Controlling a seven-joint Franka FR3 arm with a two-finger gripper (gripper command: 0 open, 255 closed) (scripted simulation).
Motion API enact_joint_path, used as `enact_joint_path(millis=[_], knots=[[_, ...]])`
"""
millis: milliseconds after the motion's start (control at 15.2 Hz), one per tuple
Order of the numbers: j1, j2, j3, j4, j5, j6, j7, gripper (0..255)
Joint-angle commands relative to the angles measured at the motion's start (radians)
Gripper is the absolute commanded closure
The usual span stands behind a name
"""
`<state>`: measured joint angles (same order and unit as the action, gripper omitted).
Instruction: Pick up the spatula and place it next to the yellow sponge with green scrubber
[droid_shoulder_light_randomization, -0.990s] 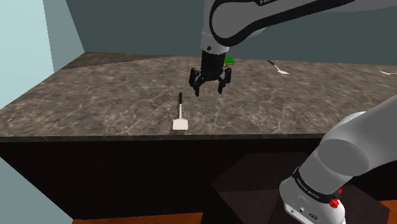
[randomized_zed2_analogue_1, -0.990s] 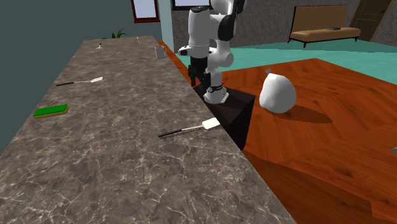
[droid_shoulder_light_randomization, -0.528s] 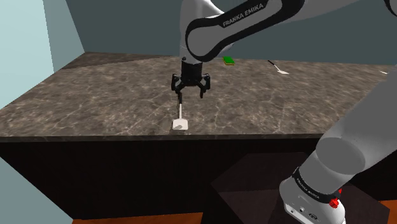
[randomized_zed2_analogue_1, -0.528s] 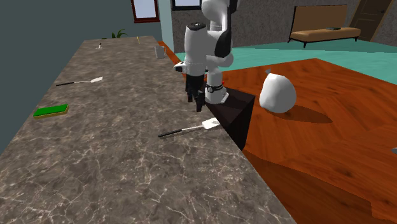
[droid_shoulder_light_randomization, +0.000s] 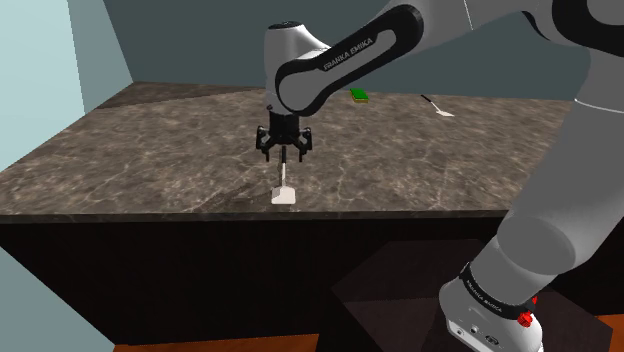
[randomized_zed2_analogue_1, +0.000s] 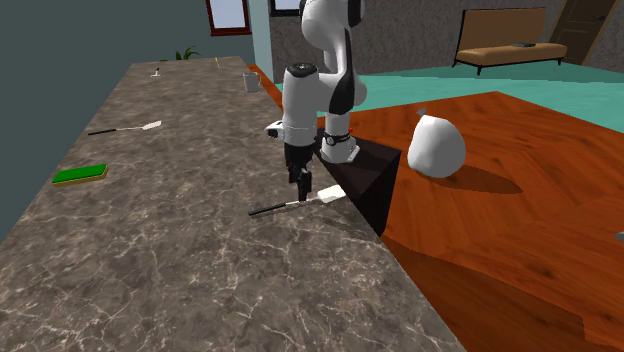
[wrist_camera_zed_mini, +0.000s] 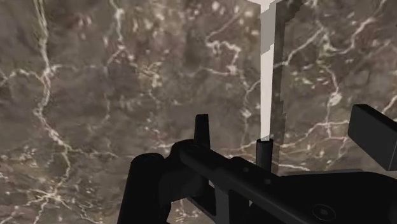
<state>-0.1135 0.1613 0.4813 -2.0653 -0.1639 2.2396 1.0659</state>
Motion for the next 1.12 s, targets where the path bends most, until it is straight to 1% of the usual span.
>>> enact_joint_path(millis=[0,198,726,792,1056], knots=[[0.003,0.018,-0.003,-0.005,-0.014,0.021,0.012,0],[0.008,0.05,-0.01,-0.019,-0.037,0.062,0.028,0],[0.008,0.05,-0.01,-0.019,-0.037,0.061,0.028,0],[0.008,0.05,-0.01,-0.019,-0.037,0.061,0.028,255],[0.008,0.05,-0.01,-0.019,-0.037,0.061,0.028,255]])
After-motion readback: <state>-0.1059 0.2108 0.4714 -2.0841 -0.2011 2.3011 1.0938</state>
